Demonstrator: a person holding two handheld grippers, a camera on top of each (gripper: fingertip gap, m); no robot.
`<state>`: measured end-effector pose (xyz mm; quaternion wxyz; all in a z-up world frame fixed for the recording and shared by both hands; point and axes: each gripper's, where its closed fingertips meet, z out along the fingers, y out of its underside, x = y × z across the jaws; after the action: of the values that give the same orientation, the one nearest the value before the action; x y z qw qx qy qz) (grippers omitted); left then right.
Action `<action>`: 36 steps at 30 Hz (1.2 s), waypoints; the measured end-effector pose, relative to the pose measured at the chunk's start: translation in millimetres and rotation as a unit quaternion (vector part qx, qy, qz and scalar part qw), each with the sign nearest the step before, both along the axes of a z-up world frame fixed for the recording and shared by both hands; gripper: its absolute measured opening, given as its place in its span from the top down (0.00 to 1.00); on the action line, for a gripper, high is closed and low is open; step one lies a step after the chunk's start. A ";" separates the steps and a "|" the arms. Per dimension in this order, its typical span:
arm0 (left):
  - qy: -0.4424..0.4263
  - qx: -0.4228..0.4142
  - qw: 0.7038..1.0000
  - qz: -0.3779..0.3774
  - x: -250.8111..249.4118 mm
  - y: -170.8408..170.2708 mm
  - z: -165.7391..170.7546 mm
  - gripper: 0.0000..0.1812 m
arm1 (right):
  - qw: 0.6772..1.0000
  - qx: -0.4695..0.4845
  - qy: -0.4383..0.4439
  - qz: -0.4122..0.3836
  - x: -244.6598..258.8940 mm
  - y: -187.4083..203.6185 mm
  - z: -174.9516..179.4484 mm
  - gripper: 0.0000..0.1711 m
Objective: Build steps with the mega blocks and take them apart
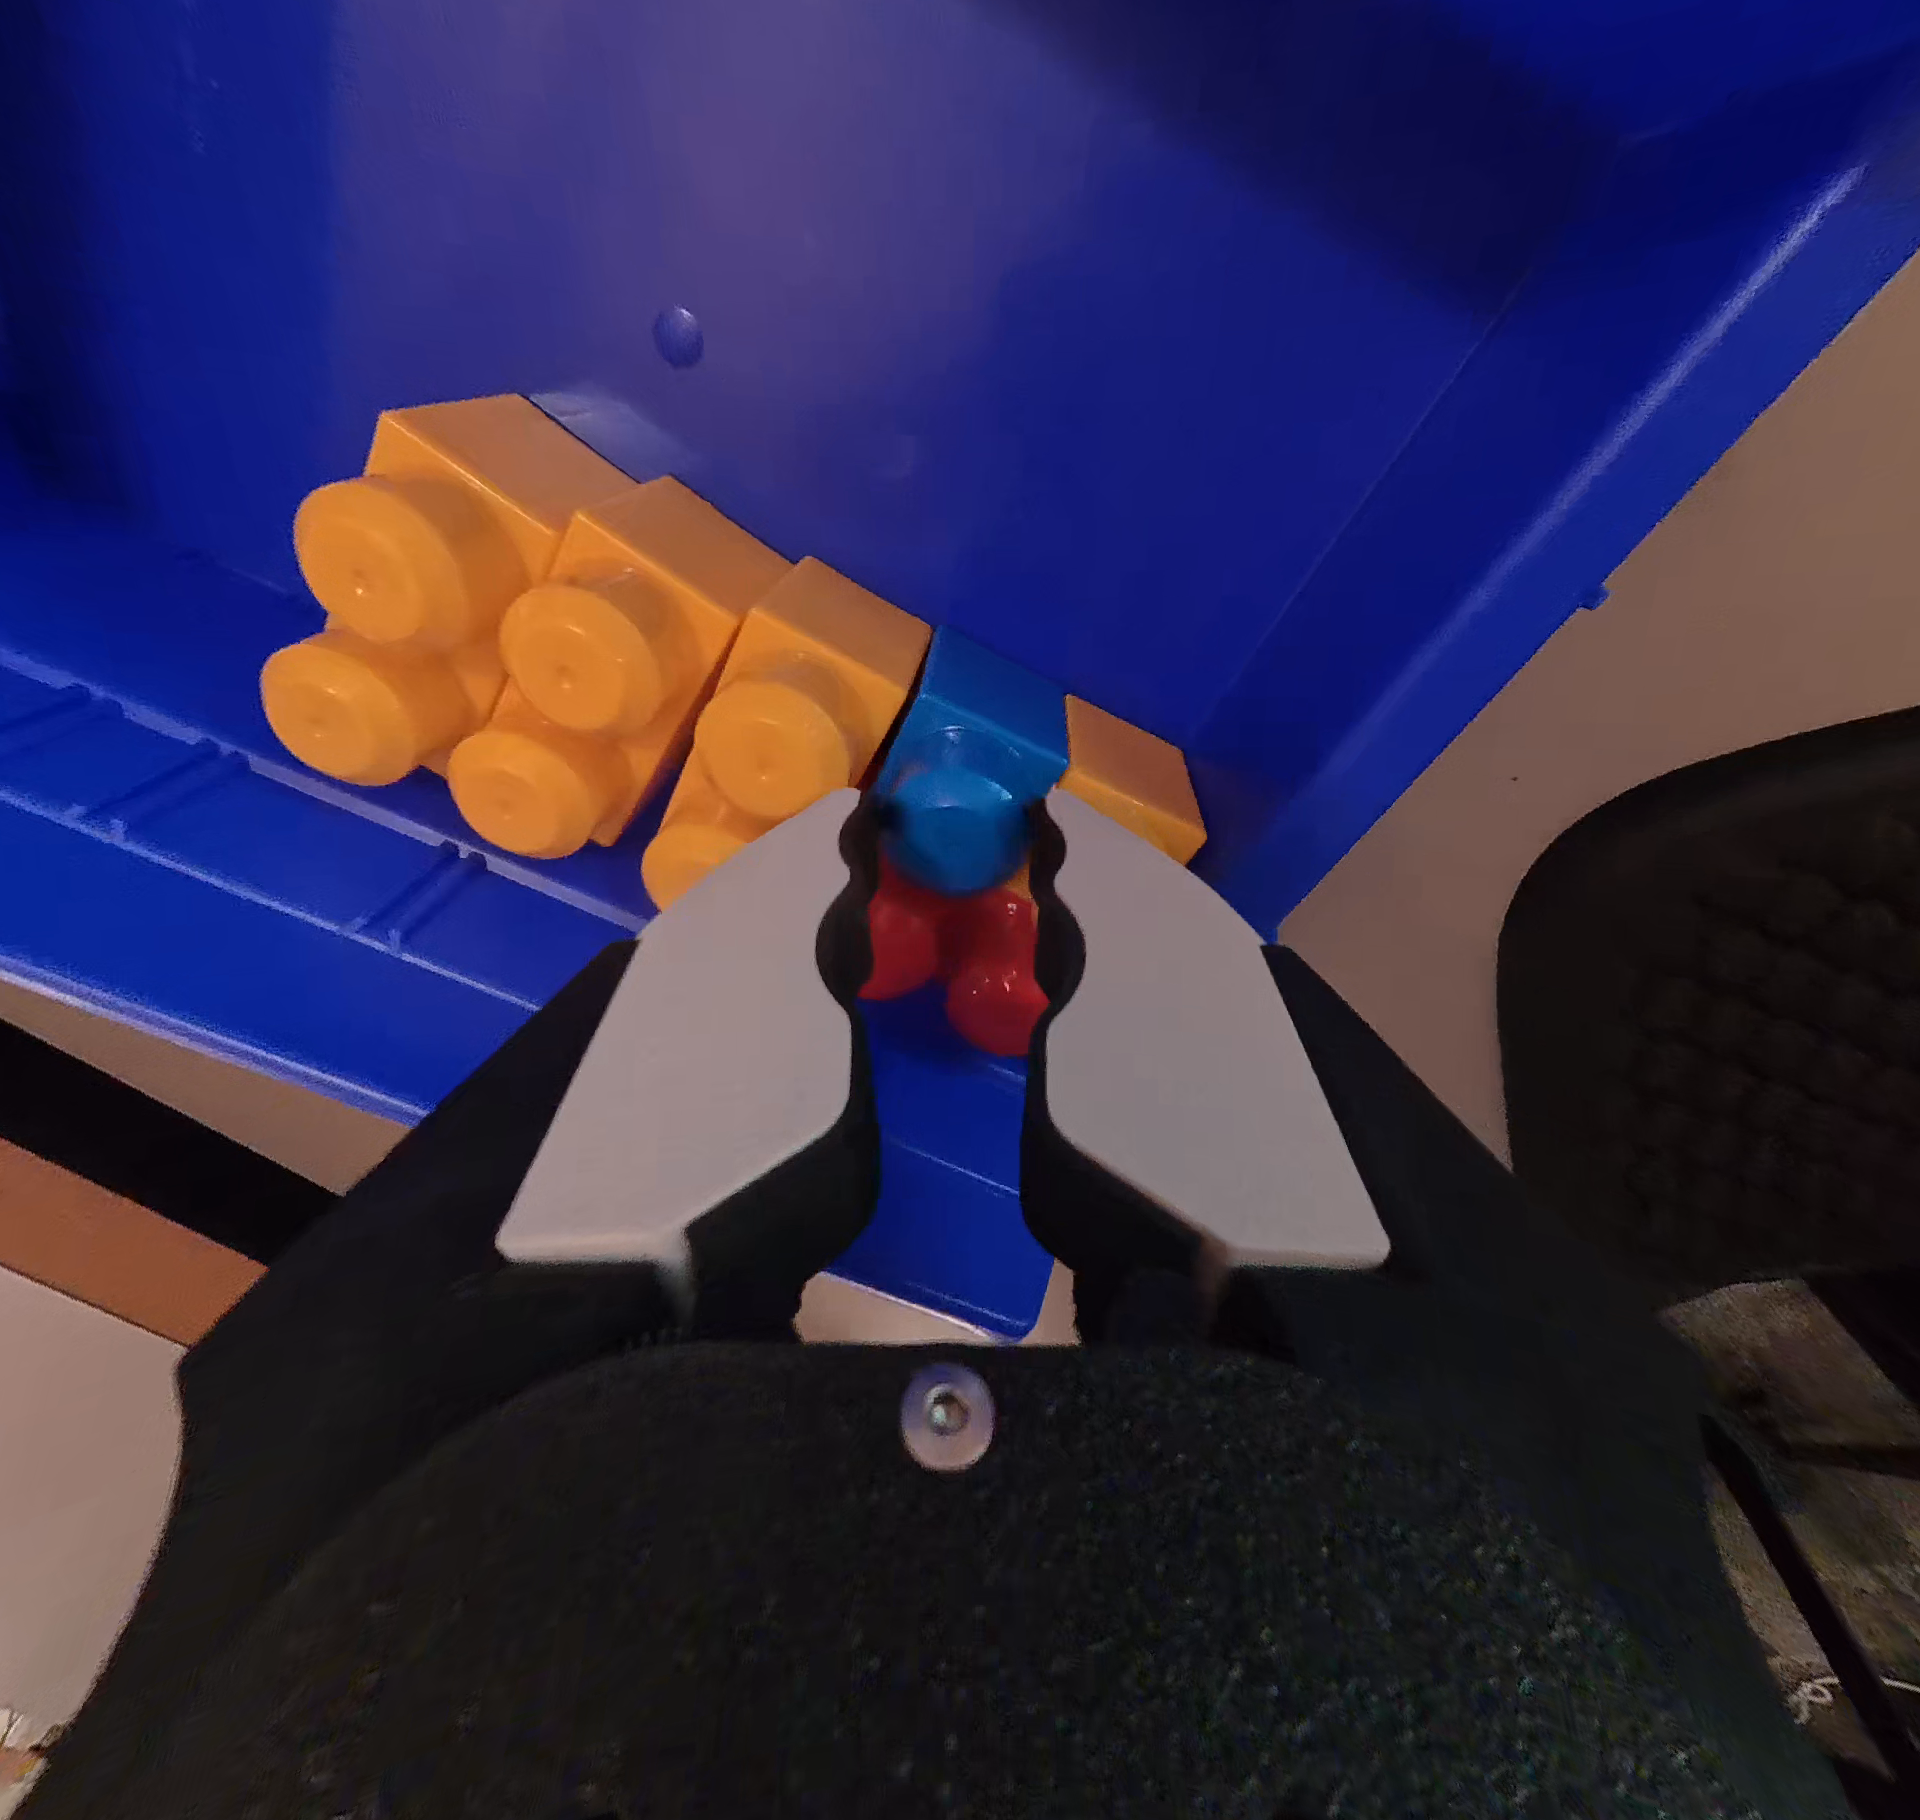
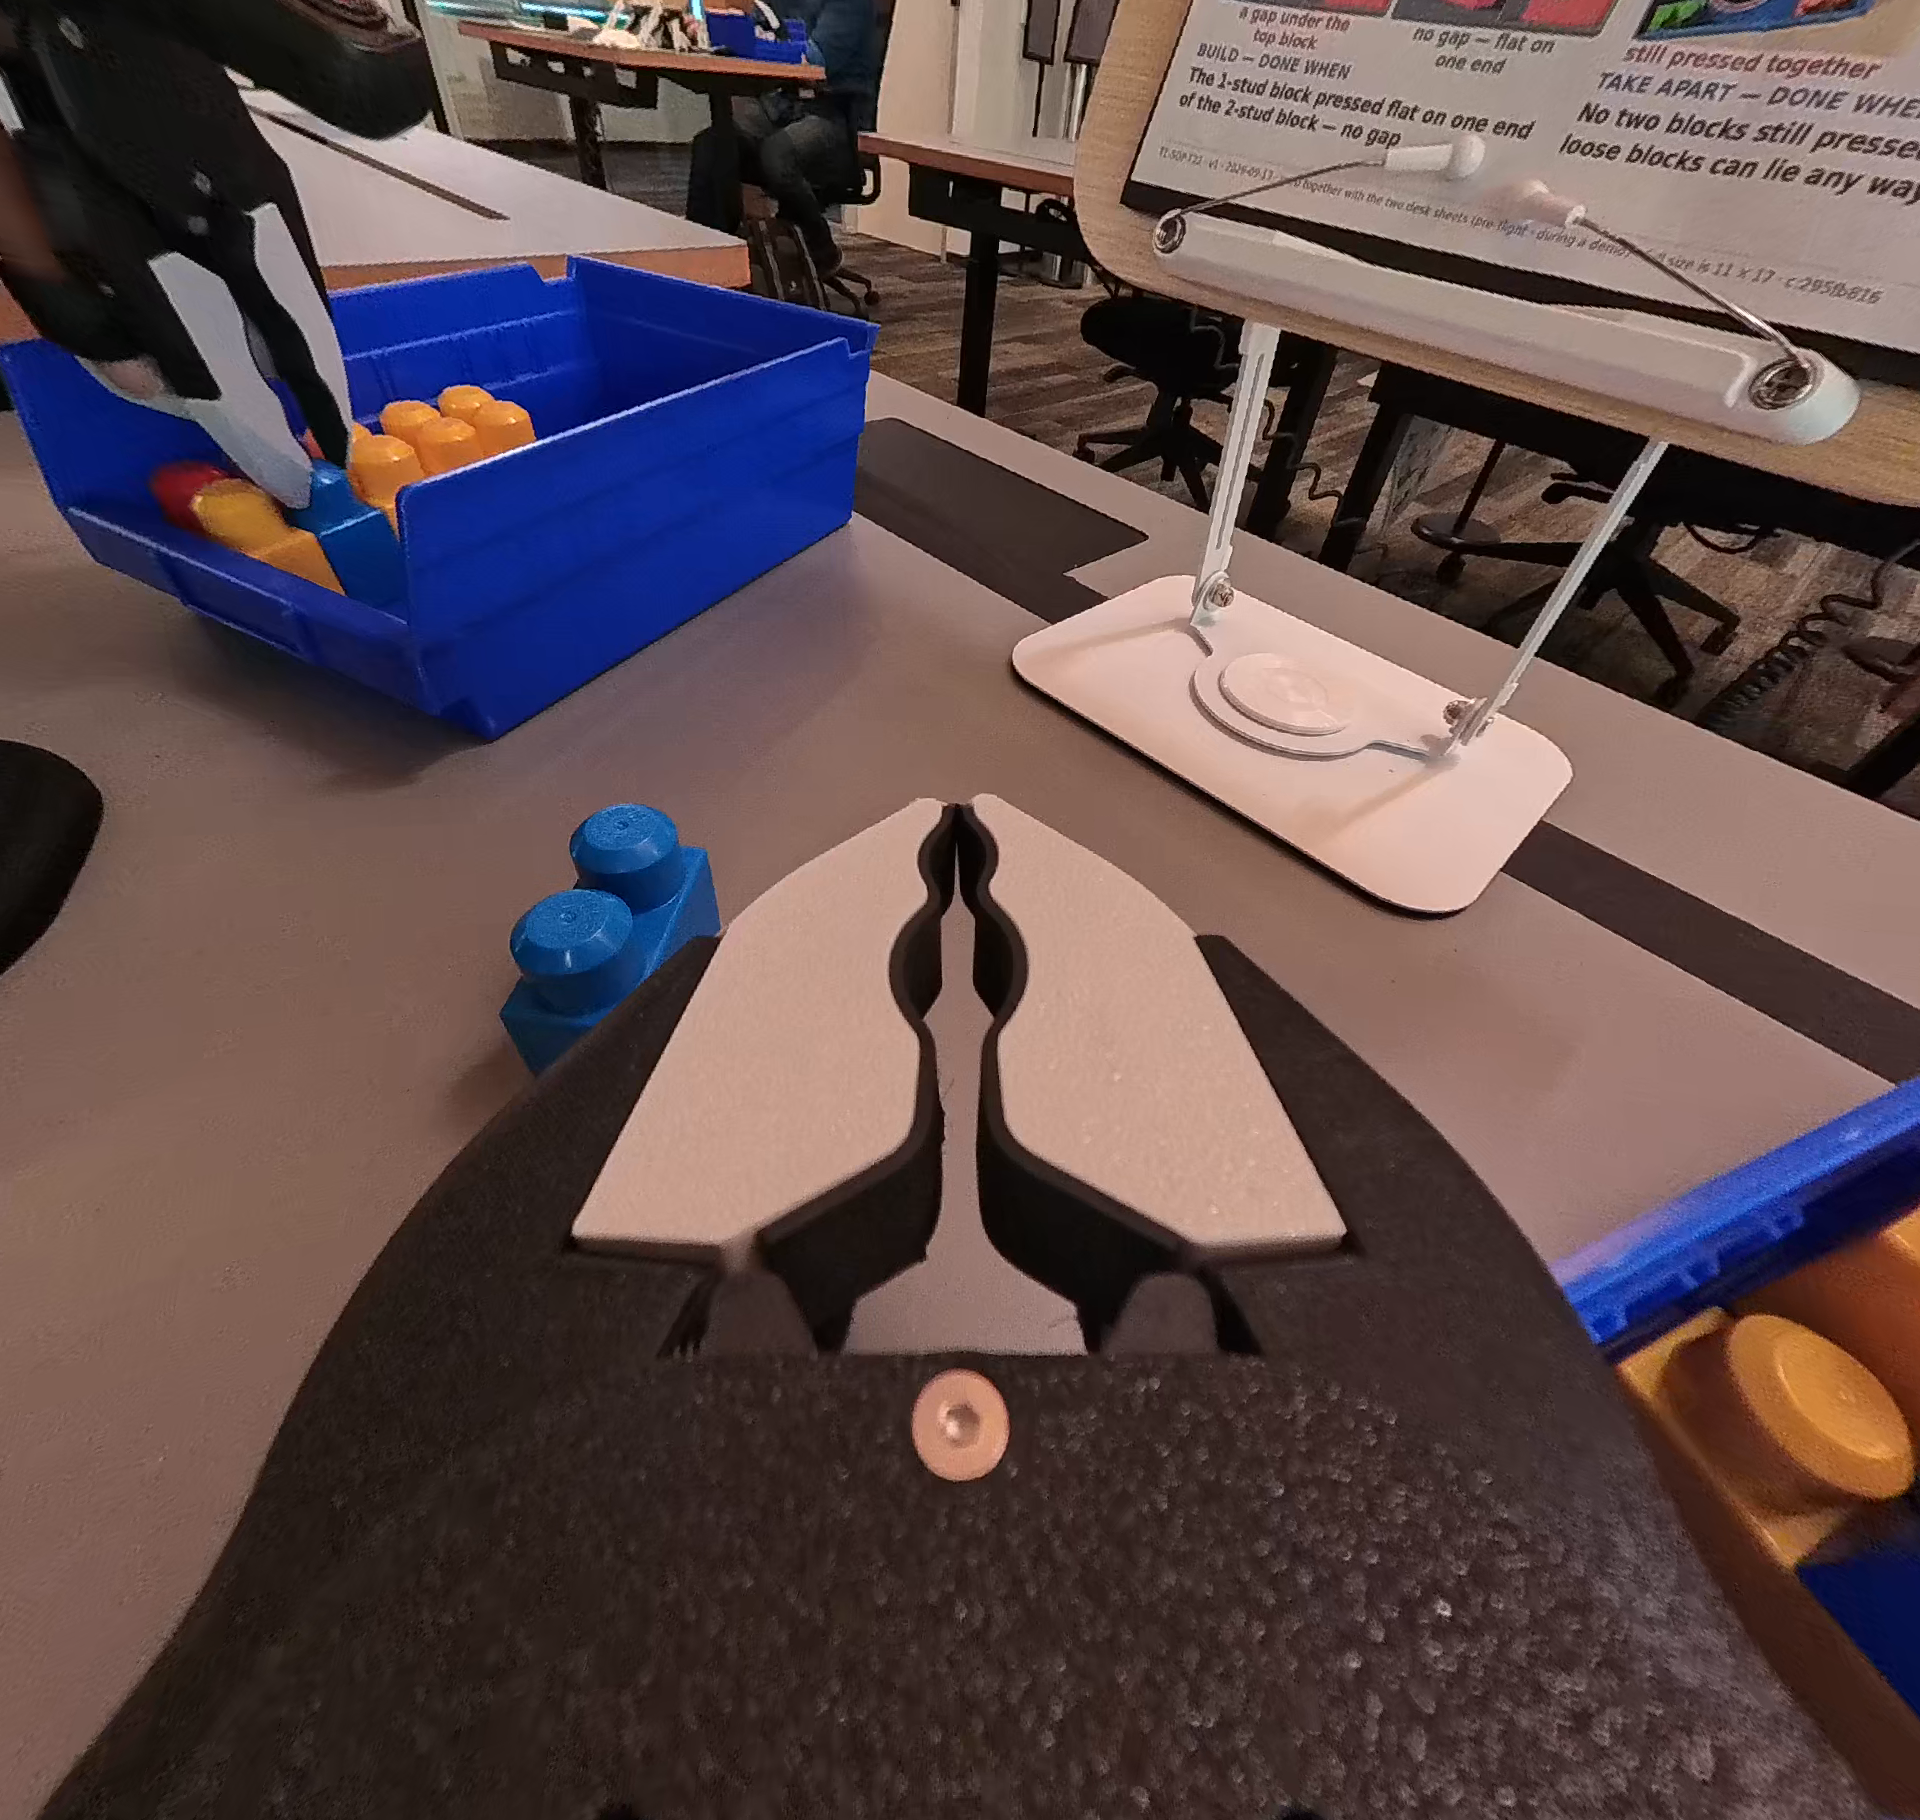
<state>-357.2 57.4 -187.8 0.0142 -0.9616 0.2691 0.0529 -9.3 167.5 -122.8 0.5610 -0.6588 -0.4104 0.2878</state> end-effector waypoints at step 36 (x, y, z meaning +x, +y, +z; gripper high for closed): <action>-0.073 0.038 0.957 -0.280 227.9 0.7 29.7 0.85 | 1.000 0.000 0.000 0.002 0.2 -0.2 0.8 1.00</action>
<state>-129.3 58.1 -158.1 0.0842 -0.8478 0.5233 -0.0131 -9.1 167.4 -122.0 0.5607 -0.6580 -0.4114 0.2887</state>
